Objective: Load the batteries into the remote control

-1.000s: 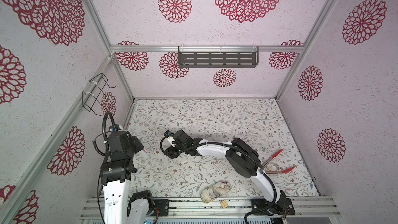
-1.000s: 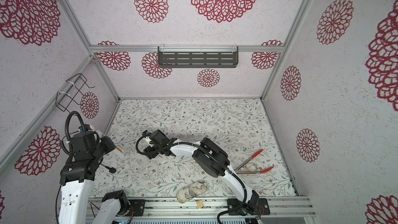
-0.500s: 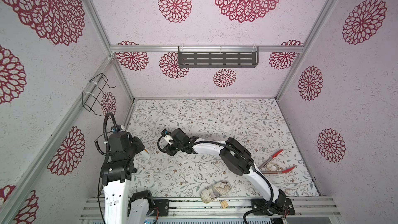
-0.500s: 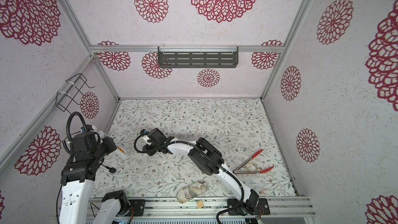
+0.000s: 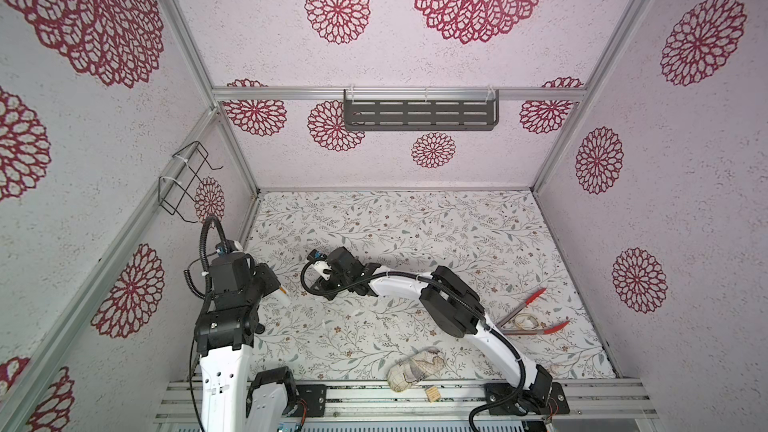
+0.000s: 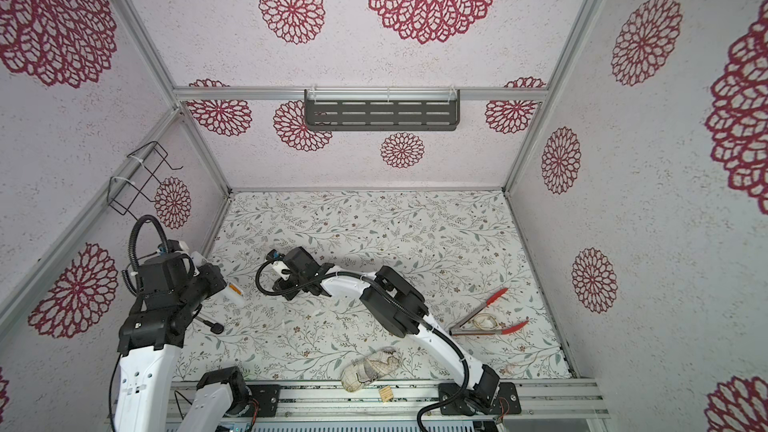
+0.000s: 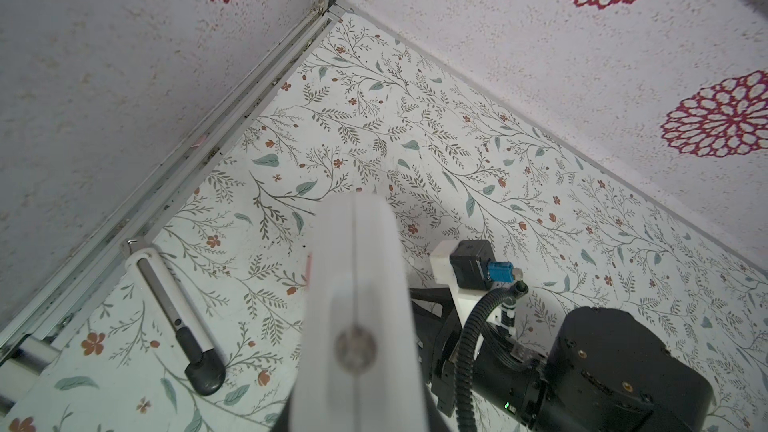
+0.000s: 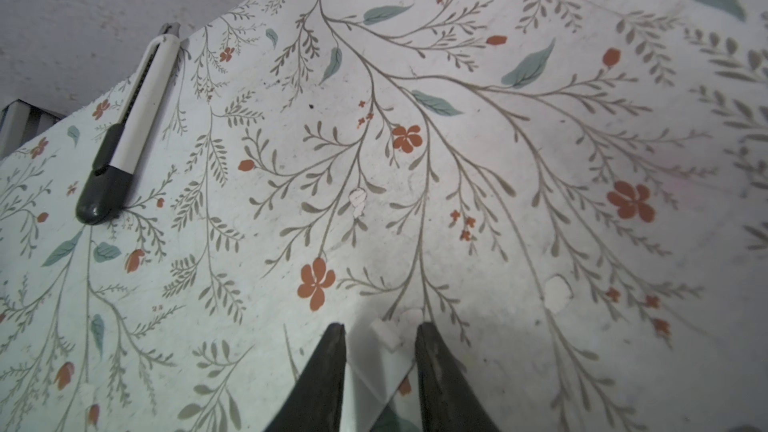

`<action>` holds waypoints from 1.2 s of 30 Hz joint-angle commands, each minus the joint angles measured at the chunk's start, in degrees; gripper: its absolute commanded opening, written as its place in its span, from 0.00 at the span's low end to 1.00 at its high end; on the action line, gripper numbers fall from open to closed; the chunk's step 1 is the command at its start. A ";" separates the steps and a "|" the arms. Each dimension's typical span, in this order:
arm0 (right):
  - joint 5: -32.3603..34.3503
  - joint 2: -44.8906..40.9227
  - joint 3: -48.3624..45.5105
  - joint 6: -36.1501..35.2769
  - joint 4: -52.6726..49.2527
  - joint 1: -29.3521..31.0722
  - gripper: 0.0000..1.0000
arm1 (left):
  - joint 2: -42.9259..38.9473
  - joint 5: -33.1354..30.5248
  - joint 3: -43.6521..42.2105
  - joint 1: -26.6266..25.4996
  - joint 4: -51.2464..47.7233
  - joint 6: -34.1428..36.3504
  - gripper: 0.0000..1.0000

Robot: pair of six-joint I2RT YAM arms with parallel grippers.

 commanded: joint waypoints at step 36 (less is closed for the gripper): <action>6.40 -18.55 -26.50 -1.87 9.73 -3.53 0.01 | 1.89 17.54 -2.13 -0.05 8.46 0.99 0.00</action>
